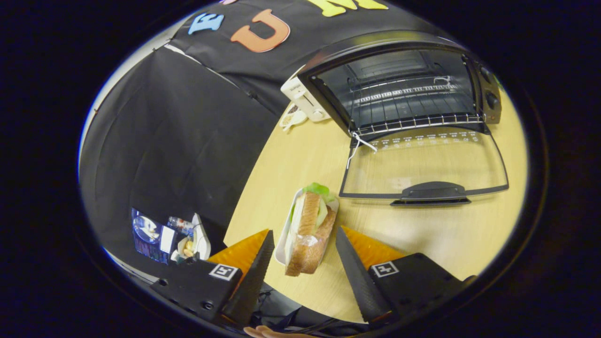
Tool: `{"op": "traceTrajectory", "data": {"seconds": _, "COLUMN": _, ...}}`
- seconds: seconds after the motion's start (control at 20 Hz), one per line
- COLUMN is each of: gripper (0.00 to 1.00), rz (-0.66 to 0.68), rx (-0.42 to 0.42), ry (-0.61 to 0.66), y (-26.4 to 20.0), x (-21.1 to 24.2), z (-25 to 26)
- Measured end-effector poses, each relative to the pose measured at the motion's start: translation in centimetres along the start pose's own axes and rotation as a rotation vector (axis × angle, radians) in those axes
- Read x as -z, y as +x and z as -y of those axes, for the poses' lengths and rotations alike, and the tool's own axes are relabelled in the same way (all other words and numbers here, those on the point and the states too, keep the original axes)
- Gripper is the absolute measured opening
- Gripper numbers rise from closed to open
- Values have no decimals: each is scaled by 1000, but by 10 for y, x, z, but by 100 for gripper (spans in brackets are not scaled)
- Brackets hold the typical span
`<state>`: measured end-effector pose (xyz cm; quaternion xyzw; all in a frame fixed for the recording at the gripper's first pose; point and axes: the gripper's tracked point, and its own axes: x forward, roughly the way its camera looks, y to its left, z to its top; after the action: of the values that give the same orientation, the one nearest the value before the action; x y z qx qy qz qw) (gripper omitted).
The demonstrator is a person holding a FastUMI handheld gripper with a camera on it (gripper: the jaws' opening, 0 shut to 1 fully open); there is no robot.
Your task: Open the toaster oven, put the food inside, and close the toaster oven door.
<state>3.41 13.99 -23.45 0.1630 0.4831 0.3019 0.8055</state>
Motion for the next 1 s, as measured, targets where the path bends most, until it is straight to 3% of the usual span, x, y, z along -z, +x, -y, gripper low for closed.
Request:
{"op": "traceTrajectory", "data": {"seconds": 0.1, "gripper": 83, "rz": -21, "rx": -37, "ry": 70, "y": 5, "x": 0, "z": -2}}
{"op": "traceTrajectory", "data": {"seconds": 0.35, "gripper": 50, "rz": -76, "rx": -59, "ry": 144, "y": 14, "x": 5, "z": 2}}
{"op": "traceTrajectory", "data": {"seconds": 0.45, "gripper": 42, "rz": -73, "rx": -66, "ry": 158, "y": 12, "x": 4, "z": 1}}
{"op": "traceTrajectory", "data": {"seconds": 0.8, "gripper": 38, "rz": -57, "rx": -131, "ry": 167, "y": 0, "x": 3, "z": -14}}
{"op": "traceTrajectory", "data": {"seconds": 1.0, "gripper": 37, "rz": 38, "rx": -215, "ry": 207, "y": -16, "x": -17, "z": -27}}
